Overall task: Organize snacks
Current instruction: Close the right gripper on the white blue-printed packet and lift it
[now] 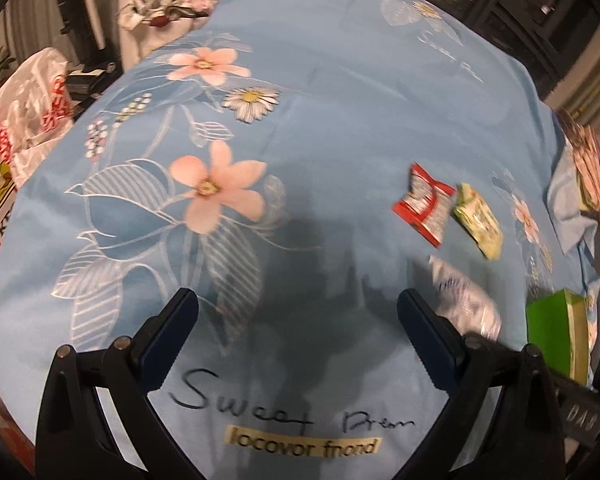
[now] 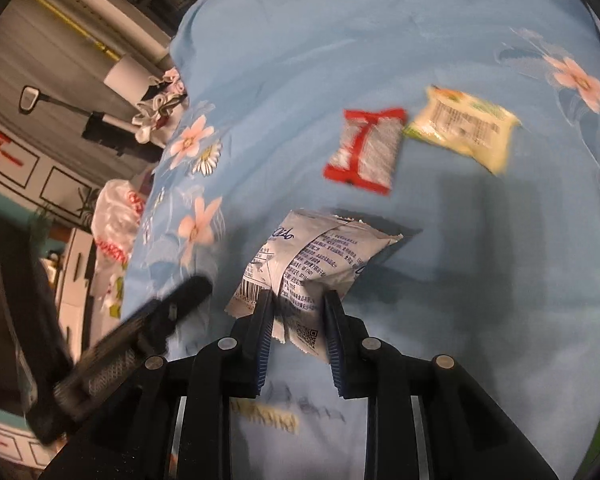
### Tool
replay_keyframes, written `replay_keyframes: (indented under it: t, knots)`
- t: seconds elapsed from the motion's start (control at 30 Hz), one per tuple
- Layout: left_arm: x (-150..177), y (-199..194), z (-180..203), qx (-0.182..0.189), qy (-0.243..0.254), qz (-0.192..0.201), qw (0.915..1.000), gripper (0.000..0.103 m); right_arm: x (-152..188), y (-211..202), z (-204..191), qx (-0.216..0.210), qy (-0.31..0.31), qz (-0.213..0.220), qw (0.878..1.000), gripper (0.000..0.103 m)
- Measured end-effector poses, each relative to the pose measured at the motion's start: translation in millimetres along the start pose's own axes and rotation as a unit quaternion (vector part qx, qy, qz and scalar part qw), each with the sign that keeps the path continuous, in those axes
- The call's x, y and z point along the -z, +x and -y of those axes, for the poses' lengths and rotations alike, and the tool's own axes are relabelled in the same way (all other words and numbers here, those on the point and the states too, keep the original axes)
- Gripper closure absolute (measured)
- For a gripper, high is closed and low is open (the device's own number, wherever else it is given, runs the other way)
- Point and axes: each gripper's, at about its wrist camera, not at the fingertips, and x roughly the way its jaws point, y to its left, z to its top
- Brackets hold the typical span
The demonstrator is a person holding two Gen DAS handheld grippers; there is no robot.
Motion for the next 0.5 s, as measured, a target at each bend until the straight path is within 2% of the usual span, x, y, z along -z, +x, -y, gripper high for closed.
replay_keyframes:
  t: [0.17,0.27,0.33,0.4,0.5]
  knots:
    - [6.9,4.0,19.1,0.032,0.021,-0.016,0.9991,0.003,12.2,-1.6,30.6,0.025,0.024,-0.041,0.999,0.076]
    - [11.2,6.2,32.2,0.038,0.043,-0.021,0.9981,0.003,11.2,-9.0,42.6,0.050,0.030,-0.043,0.997,0.073]
    - [14.2,8.0,40.6,0.046,0.058,-0.024,0.9970,0.003,8.2,-20.3,48.5,0.071,0.039,-0.017,0.997,0.065]
    - [17.6,9.9,47.7,0.060,0.067,-0.031,0.9954,0.004,6.5,-28.3,53.9,0.090,0.049,0.006,0.995,0.045]
    - [24.2,14.3,59.6,0.078,0.080,-0.046,0.9926,0.004,4.0,-33.7,60.6,0.073,0.070,0.027,0.995,0.042]
